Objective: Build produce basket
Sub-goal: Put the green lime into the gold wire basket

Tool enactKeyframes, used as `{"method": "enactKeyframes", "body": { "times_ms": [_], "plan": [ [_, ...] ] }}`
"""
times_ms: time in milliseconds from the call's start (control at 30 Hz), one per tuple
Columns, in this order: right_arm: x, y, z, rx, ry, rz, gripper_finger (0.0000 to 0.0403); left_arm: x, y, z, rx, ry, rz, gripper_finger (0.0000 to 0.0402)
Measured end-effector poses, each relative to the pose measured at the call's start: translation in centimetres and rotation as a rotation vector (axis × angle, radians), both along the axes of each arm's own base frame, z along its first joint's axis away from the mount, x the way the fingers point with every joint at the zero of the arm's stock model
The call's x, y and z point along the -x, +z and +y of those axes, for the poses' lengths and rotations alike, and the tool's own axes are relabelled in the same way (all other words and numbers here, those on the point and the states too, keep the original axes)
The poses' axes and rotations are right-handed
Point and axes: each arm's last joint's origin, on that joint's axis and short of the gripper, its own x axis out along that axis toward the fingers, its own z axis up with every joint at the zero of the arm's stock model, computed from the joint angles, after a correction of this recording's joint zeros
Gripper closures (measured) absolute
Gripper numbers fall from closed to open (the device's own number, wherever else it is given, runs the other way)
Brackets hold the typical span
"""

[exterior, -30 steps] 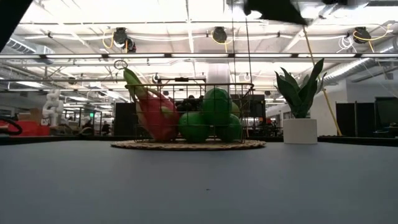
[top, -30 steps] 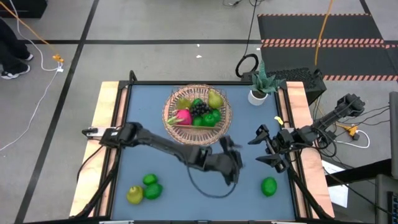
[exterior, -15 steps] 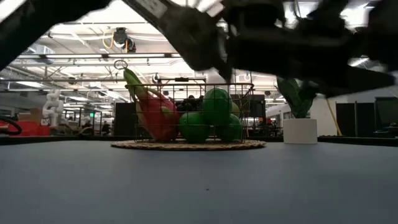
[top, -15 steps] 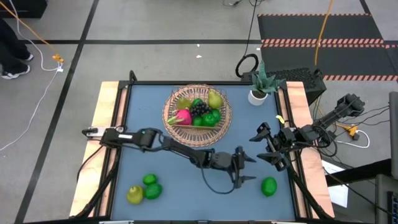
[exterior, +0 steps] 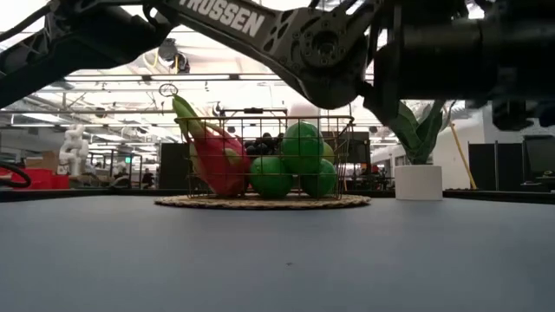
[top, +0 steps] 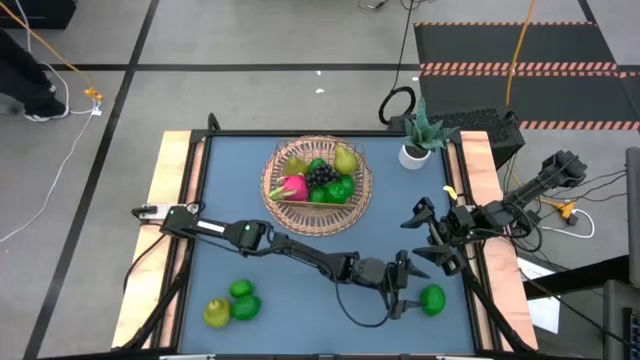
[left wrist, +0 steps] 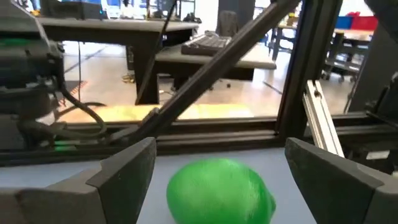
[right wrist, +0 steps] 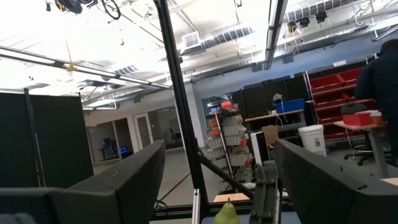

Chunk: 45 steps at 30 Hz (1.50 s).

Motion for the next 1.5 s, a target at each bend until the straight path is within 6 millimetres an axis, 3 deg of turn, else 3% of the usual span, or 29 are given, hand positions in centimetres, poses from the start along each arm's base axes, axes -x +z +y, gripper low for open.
{"method": "enactKeyframes", "body": {
  "times_ms": [267, 400, 600, 800, 933, 1067, 1167, 1267, 1367, 1500],
  "plan": [
    [-0.2, -0.4, 0.0, 0.0, -0.015, 0.051, 0.0106, 0.7, -1.7, -0.7, -0.122, 0.026, 0.261, 0.0021],
    [-0.3, -0.9, -0.1, 0.006, -0.096, 0.1, 0.0106, 1.9, 1.3, -0.7, -0.172, 0.131, 0.43, 0.0044],
    [-0.5, -0.7, 0.3, 0.033, -0.084, 0.127, 0.0106, 4.6, 6.2, 0.3, -0.306, 0.395, 0.6, 0.0102],
    [-2.4, 1.2, 2.9, 0.122, -0.253, 0.388, 0.0106, 7.8, 9.7, -1.4, -0.438, 0.481, 0.676, 0.0151],
    [-4.3, 2.6, 5.5, 0.191, -0.322, 0.475, 0.0106, 9.5, 9.8, -2.6, -0.542, 0.664, 0.655, 0.0175],
    [-5.3, 3.1, 7.5, 0.221, -0.328, 0.526, 0.0106, 11.5, 9.9, -2.5, -0.532, 0.763, 0.664, 0.0196],
    [-5.0, 2.8, 7.1, 0.201, -0.351, 0.666, 0.0106, 13.8, 9.0, -1.5, -0.52, 0.804, 0.726, 0.0209],
    [-4.2, 2.0, 6.4, 0.15, -0.257, 0.919, 0.0106, 16.3, 8.2, -0.2, -0.535, 0.818, 0.773, 0.0218],
    [-4.2, 0.7, 7.3, 0.128, -0.107, 1.095, 0.0106, 18.2, 8.5, 0.3, -0.48, 0.773, 0.737, 0.0224],
    [-4.2, -2.5, 8.6, 0.193, 0.05, 1.395, 0.0113, 19.5, 7.8, -0.1, -0.378, 0.509, 0.662, 0.0226]
  ]
}}
